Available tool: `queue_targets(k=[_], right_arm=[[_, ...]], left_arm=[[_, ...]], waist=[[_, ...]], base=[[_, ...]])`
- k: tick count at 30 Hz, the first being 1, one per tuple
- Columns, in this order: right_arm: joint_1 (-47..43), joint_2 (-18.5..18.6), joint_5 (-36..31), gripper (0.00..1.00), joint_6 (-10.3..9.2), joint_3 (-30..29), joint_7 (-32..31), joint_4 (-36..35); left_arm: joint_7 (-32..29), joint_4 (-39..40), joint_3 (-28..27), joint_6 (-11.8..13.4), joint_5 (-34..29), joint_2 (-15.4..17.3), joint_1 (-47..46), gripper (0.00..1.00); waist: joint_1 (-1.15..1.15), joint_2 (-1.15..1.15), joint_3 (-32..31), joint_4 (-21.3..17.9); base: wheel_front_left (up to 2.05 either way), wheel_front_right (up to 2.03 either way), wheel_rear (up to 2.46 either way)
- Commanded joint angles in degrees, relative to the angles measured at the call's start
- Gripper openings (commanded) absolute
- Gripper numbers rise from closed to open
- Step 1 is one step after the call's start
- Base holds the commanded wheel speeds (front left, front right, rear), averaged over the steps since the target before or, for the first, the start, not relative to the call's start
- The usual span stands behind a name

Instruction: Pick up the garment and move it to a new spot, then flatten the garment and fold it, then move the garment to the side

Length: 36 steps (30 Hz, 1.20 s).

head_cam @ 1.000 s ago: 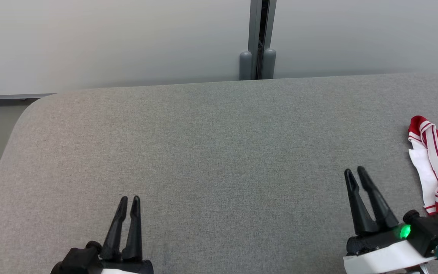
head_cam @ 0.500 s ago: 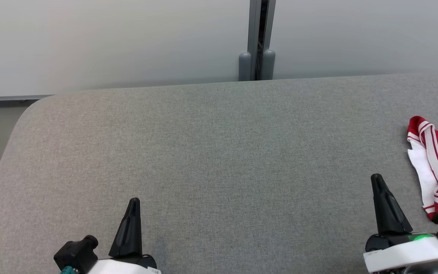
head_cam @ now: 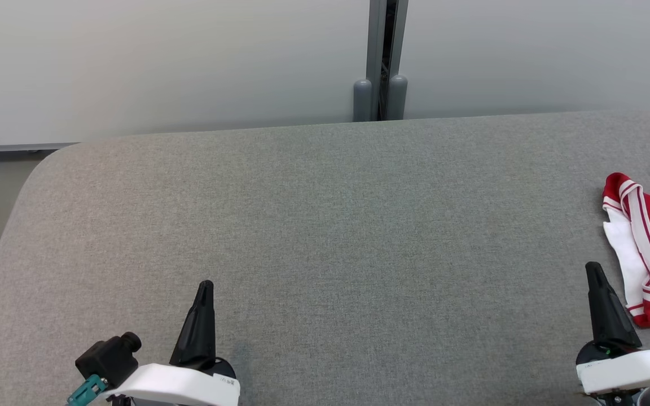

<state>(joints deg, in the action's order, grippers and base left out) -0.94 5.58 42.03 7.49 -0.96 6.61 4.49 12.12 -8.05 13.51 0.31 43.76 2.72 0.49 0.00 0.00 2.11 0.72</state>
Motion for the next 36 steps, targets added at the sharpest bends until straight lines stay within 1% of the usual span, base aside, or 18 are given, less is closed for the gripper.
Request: queue_targets(k=[1,19,36], right_arm=[[0.37,0.65,1.93,0.00,0.00,-0.83,-0.56,-0.54],[0.67,0.88,15.71,0.00,0.00,-6.65,-5.99,1.16],[1.06,0.72,25.64,0.00,0.01,-11.49,-10.45,2.54]], left_arm=[[-0.05,0.23,0.04,-0.52,1.83,0.07,-1.95,0.00],[-1.38,-3.53,1.30,-2.52,15.53,0.11,-6.03,0.00],[-2.37,-6.41,2.24,-3.98,25.77,0.14,-9.12,0.00]], waist=[[0.00,0.00,-0.02,-0.01],[0.00,0.00,-0.32,-0.15],[0.00,0.00,-0.59,-0.28]], base=[[0.00,0.00,0.00],[0.00,0.00,0.00],[0.00,0.00,0.00]])
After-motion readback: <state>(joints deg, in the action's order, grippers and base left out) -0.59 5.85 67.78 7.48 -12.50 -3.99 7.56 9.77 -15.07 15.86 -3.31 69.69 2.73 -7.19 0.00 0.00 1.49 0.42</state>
